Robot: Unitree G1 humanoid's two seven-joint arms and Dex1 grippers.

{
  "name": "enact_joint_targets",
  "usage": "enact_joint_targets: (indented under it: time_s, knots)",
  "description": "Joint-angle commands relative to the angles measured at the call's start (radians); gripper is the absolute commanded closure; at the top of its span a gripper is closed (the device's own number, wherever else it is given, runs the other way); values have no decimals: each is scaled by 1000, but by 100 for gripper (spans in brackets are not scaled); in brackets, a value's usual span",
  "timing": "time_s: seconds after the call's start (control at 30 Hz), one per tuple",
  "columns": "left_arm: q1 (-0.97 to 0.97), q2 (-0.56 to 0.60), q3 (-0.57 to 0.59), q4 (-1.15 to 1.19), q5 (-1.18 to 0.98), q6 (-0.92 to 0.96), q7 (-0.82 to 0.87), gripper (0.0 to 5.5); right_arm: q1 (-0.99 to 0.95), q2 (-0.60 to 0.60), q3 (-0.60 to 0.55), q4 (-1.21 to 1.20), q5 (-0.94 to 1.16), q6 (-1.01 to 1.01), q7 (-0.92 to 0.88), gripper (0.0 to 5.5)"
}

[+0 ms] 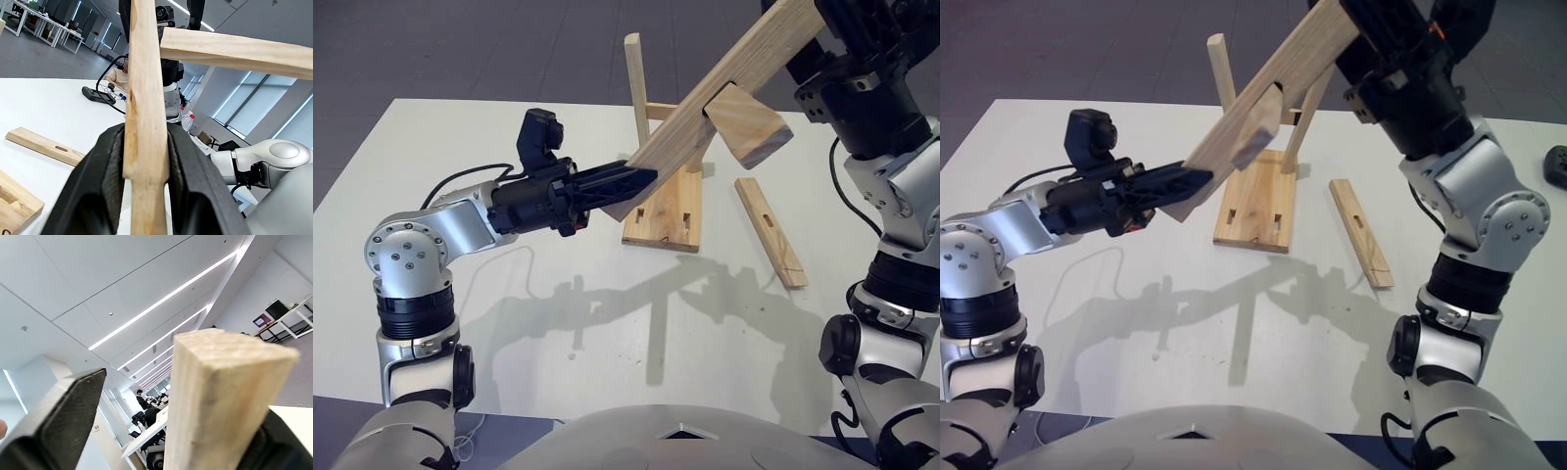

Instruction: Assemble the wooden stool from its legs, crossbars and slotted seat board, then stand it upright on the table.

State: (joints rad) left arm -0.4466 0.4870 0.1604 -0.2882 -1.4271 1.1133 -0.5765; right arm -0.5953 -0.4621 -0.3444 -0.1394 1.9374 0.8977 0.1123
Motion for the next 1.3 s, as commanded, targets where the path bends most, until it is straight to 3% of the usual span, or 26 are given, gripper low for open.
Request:
enact_joint_targets:
  time_s: [0.03,0.37,0.47,0.5,0.6,0.8,0.9,1.07,1.3]
  knots:
    - [4,9,-5,4,13,-9,1,445,12,-25,2,-11,33,23,18,263]
    - [8,-6,-4,17,-17,-13,14,445,26,-43,5,-18,33,17,27,427]
    - [8,-23,12,48,-66,-19,50,445,27,-33,4,-16,34,16,26,442]
    - [10,-29,17,59,-72,-26,70,409,30,-27,3,-20,34,6,17,442]
    - [24,-58,48,85,-77,-73,151,371,54,-16,5,-35,4,-49,-32,443]
    - [138,-74,185,10,-154,-189,295,268,120,12,-23,-94,-253,-218,-205,446]
    - [193,-87,225,-38,-52,-280,388,216,208,-6,-46,-156,-355,-247,-289,446]
    - [258,-196,206,-39,247,-473,594,129,374,-4,-33,-273,-510,-246,-415,446]
    - [292,-322,81,-57,402,-520,644,13,426,95,27,-262,-705,-298,-442,446]
